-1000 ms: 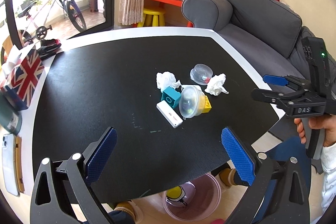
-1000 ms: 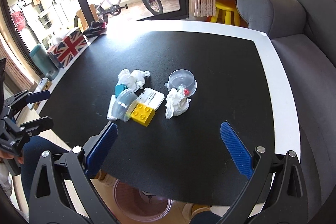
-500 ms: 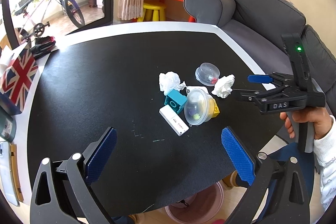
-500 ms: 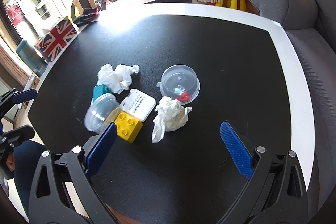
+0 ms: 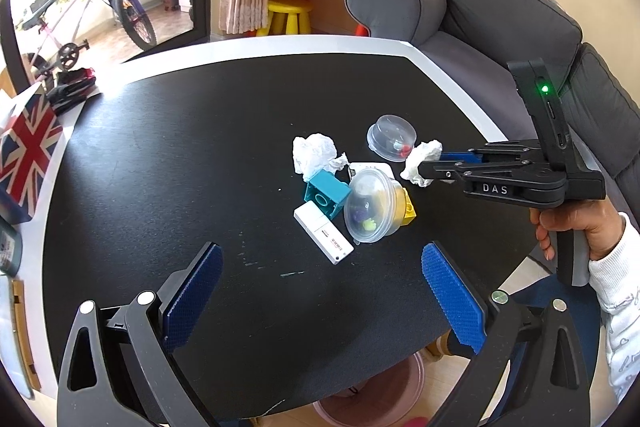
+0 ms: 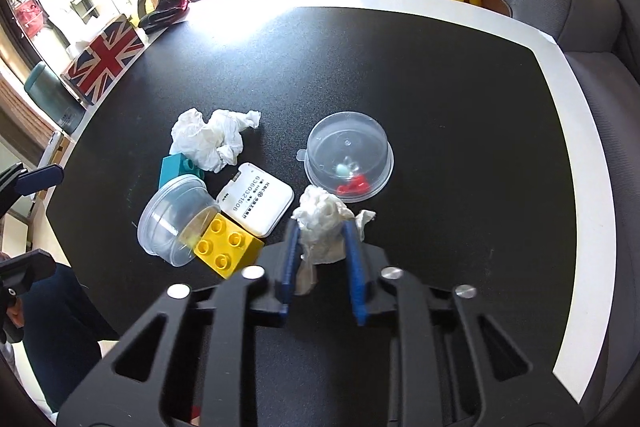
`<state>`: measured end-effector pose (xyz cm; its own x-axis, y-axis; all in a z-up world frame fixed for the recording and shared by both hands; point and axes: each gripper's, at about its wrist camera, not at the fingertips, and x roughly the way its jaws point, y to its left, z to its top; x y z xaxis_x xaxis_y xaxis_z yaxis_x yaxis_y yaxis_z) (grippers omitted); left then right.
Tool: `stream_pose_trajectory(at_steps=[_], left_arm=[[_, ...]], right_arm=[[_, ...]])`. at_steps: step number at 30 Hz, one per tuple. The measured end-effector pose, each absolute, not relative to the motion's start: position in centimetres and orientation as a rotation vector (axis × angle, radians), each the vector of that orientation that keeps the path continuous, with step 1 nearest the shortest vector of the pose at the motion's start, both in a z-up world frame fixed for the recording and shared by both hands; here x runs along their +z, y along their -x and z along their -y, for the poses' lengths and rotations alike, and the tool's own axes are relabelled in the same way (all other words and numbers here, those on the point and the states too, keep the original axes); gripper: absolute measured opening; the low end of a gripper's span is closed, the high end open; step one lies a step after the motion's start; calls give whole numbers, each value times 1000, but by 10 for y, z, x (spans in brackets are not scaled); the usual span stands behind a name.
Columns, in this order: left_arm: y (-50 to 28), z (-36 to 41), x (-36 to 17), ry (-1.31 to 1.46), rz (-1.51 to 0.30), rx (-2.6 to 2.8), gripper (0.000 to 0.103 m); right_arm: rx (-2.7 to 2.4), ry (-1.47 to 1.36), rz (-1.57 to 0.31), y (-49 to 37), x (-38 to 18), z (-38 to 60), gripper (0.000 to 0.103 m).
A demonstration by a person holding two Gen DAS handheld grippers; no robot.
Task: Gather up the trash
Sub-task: 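Grasp the crumpled white tissue with the right gripper and lift it, then grasp the clear plastic container with the left gripper while the right gripper holds the tissue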
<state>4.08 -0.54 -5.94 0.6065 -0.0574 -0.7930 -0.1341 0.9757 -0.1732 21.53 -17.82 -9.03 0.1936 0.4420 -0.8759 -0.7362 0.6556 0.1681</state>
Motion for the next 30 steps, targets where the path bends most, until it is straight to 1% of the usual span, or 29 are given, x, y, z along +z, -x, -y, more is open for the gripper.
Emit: stream_pose_trajectory(at_steps=[1,4,17,25,26,27,30], left_arm=[[-41,6,-59,223,-920,44,96],[-45,9,-60,217,-921,38,96],[-71,33,-66,171,-948,12,96],[-91,44,-79,162,-974,11,95],[-93,45,-81,160,-976,11,91],[-96,45,-83,159,-982,10,82],[-100,47,-90,169,-1009,1,69]], right_arm=[[847,319,-1090,-215,-89,179,16],[849,312,-1077,-213,-85,181,14],[832,261,-1035,-210,-58,204,13],[823,232,-1028,-212,-53,220,14],[822,227,-1028,-213,-53,222,13],[821,224,-1028,-213,-53,224,13],[819,216,-1029,-215,-53,229,13]])
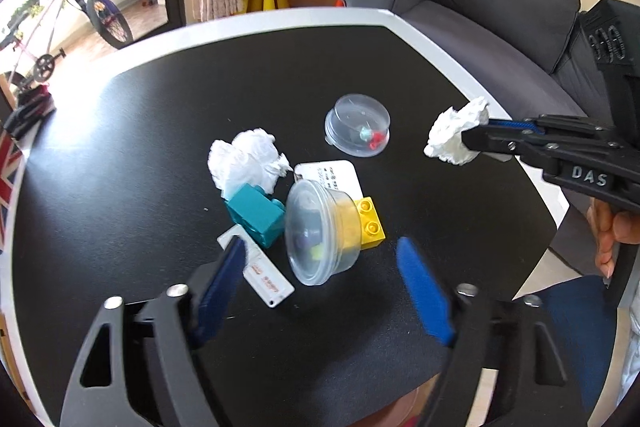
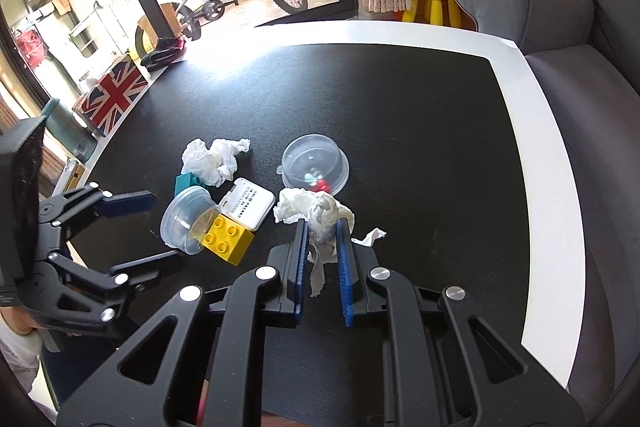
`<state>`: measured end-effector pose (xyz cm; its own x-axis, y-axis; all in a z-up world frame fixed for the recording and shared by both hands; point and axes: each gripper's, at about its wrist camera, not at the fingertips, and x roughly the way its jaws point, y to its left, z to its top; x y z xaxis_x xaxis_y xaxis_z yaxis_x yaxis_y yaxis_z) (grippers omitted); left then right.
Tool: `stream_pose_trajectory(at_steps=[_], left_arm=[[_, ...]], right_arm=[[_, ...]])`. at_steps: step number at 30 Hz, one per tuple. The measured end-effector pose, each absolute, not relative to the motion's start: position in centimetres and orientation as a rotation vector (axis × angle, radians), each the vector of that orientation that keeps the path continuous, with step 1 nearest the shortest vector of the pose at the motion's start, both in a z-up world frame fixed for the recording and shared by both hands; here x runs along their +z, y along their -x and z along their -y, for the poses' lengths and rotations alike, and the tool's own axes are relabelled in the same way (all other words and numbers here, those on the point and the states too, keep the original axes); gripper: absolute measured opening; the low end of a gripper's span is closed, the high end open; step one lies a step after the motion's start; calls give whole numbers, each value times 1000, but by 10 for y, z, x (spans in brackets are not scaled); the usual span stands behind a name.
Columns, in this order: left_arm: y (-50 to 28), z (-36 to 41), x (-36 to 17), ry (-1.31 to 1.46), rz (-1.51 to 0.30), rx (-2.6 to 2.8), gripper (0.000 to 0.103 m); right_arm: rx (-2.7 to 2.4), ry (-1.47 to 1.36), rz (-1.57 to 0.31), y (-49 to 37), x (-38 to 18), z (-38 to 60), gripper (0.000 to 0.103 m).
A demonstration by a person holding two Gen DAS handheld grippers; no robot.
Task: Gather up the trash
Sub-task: 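Grasp the clear plastic container with the left gripper while the right gripper holds the tissue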
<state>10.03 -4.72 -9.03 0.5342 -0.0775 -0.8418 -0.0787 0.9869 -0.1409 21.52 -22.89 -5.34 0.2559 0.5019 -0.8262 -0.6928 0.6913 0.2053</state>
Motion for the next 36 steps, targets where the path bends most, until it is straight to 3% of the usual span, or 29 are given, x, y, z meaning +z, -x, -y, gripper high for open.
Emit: stream_pose_trajectory(at_steps=[1,3,6,8,19,36], left_arm=[[-102,48,-92,168,-1014,0,66],[-102,49,-94,167,-1021,-1,51],[-104,50,-98,172,-1033,-2,43],[-103,50,-99,179,-1037,-7,31],[-96,48,-87,173,-1002,-19,24],[-33,47,-30,159,-889,-33,24]], right_arm=[[820,213,-1029,-216,-53,230,13],[822,210,-1028,-216,-54,231,13],[824,205,-1027,-215,-54,232,13],[826,201,-1026,-215,-54,232,13],[851,197,-1016,-208,-49,228,13],[908,205,-939,-146,-6,239,13]])
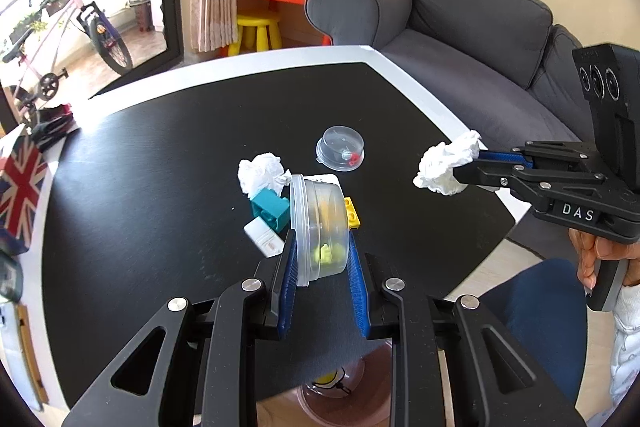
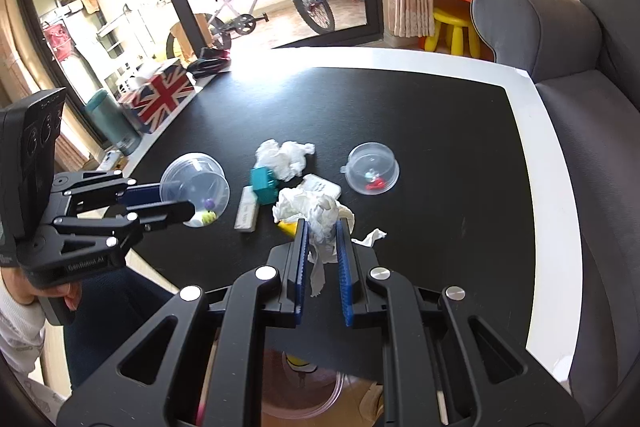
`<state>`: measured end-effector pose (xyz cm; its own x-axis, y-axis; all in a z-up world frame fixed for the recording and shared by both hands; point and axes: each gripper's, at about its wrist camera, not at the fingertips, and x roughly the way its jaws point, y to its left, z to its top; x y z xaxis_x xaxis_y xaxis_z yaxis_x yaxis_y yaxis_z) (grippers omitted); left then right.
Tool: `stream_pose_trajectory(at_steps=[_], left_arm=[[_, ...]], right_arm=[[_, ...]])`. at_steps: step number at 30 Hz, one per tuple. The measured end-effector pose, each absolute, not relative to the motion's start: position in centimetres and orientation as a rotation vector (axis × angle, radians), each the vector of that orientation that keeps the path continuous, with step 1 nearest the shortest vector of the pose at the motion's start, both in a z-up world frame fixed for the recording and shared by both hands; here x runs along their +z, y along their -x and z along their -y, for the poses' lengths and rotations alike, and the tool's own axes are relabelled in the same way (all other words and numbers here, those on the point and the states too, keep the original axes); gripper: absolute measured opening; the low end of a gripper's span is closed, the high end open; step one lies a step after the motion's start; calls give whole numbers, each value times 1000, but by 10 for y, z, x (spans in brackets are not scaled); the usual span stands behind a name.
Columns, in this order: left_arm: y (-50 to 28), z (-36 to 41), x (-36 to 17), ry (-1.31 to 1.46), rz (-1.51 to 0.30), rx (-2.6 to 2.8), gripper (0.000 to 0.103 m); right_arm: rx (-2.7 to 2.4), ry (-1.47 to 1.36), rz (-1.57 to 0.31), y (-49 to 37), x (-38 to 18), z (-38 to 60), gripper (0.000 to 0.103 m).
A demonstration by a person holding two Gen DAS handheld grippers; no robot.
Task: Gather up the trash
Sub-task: 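Grasp the clear plastic container with the left gripper while the right gripper holds the tissue, then carry tissue and container over the pink bin and open both grippers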
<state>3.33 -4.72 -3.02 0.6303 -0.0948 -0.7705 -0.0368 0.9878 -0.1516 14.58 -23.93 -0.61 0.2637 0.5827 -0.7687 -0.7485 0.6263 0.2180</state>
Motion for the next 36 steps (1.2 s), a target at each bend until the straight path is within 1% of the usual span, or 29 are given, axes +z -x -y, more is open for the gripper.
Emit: stream_pose_trajectory(at_steps=[6,14,25,36], left_arm=[[0,56,-18,158,-863,-42,24],[45,67,-30,163,-869,-55,24],[88,86,-60,189,-886,-66,24],[114,99,-88,217,-914,-85,24]], right_arm=[[933,202,-911,-109,6,254,13],[950,196,-914,-61,-1,273,13],[978,207,-960,-7,-32,287,14],[997,212,-1027,17,-70,289,13]])
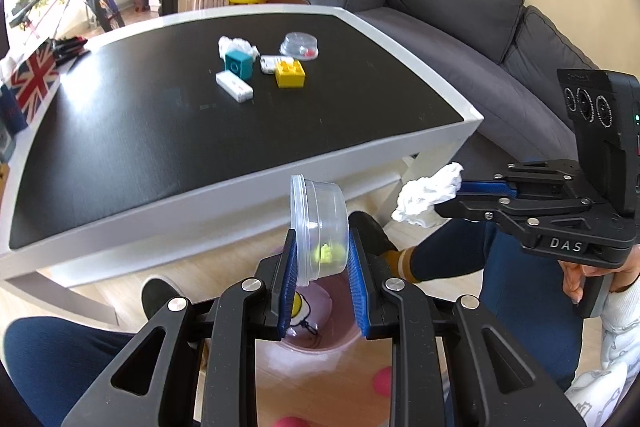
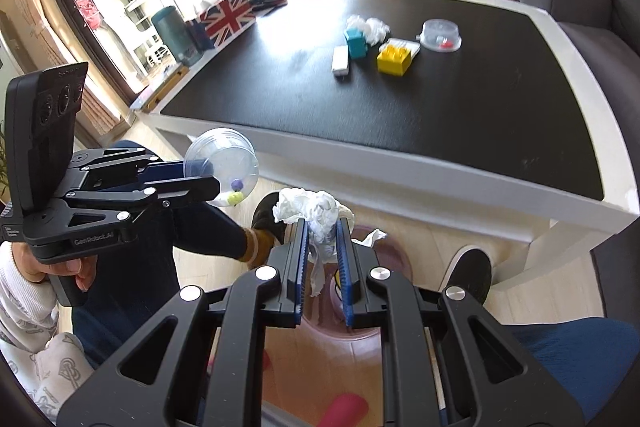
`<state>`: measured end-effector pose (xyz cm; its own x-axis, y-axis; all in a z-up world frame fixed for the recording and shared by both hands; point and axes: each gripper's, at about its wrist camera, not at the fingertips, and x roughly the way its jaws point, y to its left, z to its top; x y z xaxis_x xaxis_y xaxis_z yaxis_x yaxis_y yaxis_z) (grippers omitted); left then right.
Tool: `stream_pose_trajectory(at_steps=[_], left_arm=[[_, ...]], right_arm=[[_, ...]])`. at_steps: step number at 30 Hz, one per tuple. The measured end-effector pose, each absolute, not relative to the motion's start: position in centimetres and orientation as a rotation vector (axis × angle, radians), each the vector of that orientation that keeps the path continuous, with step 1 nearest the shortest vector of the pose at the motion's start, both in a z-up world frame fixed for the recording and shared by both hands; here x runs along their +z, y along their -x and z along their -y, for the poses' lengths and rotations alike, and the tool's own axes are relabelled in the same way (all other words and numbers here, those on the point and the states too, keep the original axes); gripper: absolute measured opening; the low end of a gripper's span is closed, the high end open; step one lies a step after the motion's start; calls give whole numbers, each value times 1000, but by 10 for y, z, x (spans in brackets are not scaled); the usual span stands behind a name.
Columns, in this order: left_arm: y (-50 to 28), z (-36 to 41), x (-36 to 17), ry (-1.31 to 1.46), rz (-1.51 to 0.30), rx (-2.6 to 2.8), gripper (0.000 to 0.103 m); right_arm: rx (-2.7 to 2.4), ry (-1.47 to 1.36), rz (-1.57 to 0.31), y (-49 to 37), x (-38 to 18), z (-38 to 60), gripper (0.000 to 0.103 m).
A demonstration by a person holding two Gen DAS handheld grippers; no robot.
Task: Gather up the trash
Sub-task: 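Carry tissue and container over the pink bin and open both grippers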
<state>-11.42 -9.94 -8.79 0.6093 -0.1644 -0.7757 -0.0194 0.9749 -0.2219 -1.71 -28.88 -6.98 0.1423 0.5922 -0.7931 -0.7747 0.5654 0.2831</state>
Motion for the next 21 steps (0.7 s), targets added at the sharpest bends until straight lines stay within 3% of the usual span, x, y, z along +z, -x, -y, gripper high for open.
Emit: stream_pose_trajectory(at_steps=[7,9,10,11,14,21], left_arm=[[115,100,-94,228,-928,-95,24],[114,100,-94,229,-930,-97,24],[113,101,-95,228,-932,-98,24],[112,101,-95,228,-934,-99,24],[111,102,-99,226,-945,-105,24],[108,111,-110,220,-985,-129,24]], right_arm=[[1001,212,-1052,16,-82,286,18],[985,218,-1056,14,-85,286,42],[975,217,-1053,13,-86,286,65],[963,204,-1047,11,-86,288,75],[956,186,-1050,8,-87,290,88],[909,153,-1027,2,-81,300,94]])
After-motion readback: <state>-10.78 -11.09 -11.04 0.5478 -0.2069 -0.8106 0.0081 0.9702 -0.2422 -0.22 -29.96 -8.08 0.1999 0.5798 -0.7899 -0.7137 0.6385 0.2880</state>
